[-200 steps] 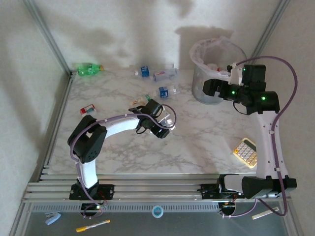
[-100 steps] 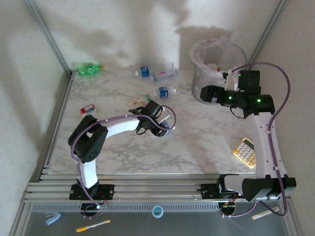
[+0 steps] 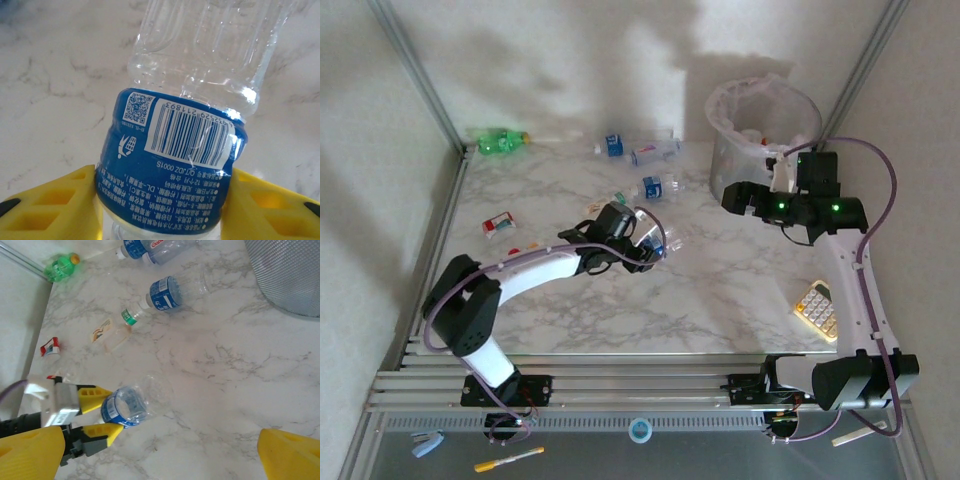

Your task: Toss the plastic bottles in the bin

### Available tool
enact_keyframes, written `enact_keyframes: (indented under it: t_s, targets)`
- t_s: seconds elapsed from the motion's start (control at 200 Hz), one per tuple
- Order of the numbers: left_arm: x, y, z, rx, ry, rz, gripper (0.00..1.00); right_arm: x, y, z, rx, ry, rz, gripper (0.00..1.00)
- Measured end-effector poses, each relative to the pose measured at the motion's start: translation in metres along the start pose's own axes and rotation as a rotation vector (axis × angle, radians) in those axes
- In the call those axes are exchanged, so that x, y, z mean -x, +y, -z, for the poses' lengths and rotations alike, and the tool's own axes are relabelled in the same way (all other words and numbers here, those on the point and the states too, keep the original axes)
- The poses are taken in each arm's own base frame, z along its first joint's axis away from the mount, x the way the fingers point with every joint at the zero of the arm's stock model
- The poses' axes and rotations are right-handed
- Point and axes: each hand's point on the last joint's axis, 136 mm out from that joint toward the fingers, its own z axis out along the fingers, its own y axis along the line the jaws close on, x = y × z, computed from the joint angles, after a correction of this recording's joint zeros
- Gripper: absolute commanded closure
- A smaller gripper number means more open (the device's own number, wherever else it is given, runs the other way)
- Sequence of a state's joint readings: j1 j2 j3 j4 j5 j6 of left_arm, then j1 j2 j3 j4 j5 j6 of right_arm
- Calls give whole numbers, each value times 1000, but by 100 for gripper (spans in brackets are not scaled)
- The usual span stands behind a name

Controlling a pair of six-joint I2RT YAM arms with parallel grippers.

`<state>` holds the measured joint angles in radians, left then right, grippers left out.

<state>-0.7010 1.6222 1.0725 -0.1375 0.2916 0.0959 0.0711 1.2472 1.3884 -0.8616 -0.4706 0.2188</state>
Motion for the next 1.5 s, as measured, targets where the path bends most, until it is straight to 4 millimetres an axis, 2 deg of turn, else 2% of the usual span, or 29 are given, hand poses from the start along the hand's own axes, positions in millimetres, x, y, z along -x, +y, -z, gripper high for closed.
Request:
enact_keyframes:
  t_s: [0.3, 0.611, 1.186, 1.496]
  targets:
    - [40, -21, 42, 15, -196, -20, 60, -4, 15, -5, 111, 13, -25, 1]
    - [61, -32, 64, 72, -303, -50, 61, -12, 33, -4, 234, 38, -48, 1]
    - [66, -39, 70, 104, -329, -83, 62, -41, 54, -19, 341, 140, -55, 1]
    - [65, -47, 70, 89, -328, -97, 62, -56, 64, -38, 365, 212, -55, 2]
